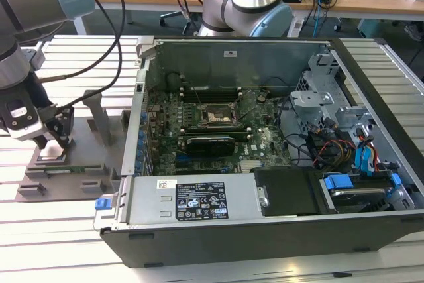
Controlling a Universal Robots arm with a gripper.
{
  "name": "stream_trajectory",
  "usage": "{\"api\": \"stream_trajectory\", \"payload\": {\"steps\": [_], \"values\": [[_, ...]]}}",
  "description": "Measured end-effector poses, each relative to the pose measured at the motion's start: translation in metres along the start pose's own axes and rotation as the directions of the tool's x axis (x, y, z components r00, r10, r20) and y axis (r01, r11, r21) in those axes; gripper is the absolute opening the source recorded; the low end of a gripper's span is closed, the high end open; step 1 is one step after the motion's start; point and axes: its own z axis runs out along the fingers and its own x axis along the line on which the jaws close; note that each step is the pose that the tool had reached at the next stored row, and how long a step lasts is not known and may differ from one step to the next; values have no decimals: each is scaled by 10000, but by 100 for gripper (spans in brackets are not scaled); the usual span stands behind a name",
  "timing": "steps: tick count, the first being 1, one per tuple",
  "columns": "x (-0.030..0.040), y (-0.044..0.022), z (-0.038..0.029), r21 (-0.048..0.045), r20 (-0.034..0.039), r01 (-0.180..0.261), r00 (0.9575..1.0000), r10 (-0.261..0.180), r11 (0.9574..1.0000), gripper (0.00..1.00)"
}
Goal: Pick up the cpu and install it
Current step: 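Pick up the cpu and move it towards the insertion slot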
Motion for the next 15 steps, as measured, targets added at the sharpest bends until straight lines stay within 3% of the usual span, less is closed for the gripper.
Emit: {"api": "stream_trajectory", "payload": {"steps": [5,11,13,14,15], "values": [[43,0,7,26,2,81,10000,-81,10000,48],[46,0,7,26,2,89,10000,-89,10000,49],[46,0,8,25,3,89,10000,-89,10000,55],[46,0,8,25,3,90,10000,-90,10000,68],[46,0,8,26,2,90,10000,-90,10000,68]]}}
